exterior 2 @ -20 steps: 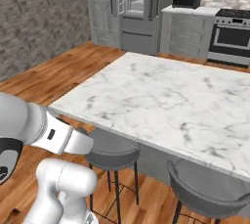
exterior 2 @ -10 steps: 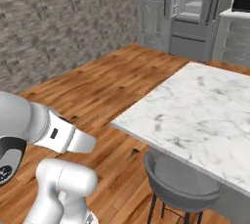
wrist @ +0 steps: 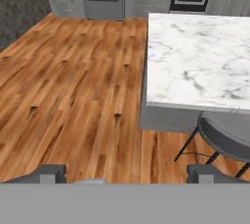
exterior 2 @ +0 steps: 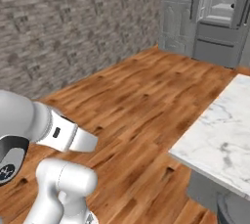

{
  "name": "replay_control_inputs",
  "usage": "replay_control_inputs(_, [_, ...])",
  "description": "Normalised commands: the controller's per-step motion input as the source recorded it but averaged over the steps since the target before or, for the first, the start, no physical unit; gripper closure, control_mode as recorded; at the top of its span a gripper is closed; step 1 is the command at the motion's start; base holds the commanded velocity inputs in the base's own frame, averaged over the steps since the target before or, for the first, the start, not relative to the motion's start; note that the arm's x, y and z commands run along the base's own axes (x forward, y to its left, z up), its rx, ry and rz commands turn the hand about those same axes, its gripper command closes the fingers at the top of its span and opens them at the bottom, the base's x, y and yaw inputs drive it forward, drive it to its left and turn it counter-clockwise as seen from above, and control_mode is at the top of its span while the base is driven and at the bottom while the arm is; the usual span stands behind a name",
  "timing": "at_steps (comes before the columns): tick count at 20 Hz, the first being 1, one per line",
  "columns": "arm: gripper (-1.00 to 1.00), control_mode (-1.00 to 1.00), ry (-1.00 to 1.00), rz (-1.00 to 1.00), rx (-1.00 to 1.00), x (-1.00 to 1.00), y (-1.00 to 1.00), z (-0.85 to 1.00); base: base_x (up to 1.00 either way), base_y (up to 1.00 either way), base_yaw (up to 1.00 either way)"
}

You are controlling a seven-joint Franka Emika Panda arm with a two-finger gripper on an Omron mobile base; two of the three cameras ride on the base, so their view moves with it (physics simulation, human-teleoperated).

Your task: Take the cheese, steak, and avocado from the fridge and place them on the plate on the dining counter to create an appetizer plate.

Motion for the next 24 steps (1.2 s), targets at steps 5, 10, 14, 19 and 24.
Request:
replay_control_inputs(5, [-1.0, 1.0, 0.0, 0.0, 0.0, 0.0, 0.0, 0.0, 1.0, 1.0, 0.0])
replay_control_inputs(10, [-1.0, 1.0, 0.0, 0.0, 0.0, 0.0, 0.0, 0.0, 1.0, 0.58, -0.05])
replay_control_inputs(14, [-1.0, 1.0, 0.0, 0.0, 0.0, 0.0, 0.0, 0.0, 1.0, 0.14, -0.08])
replay_control_inputs(19, [-1.0, 1.0, 0.0, 0.0, 0.0, 0.0, 0.0, 0.0, 1.0, -0.03, -0.08])
replay_control_inputs(24, [-1.0, 1.0, 0.0, 0.0, 0.0, 0.0, 0.0, 0.0, 1.0, -0.58, -0.07])
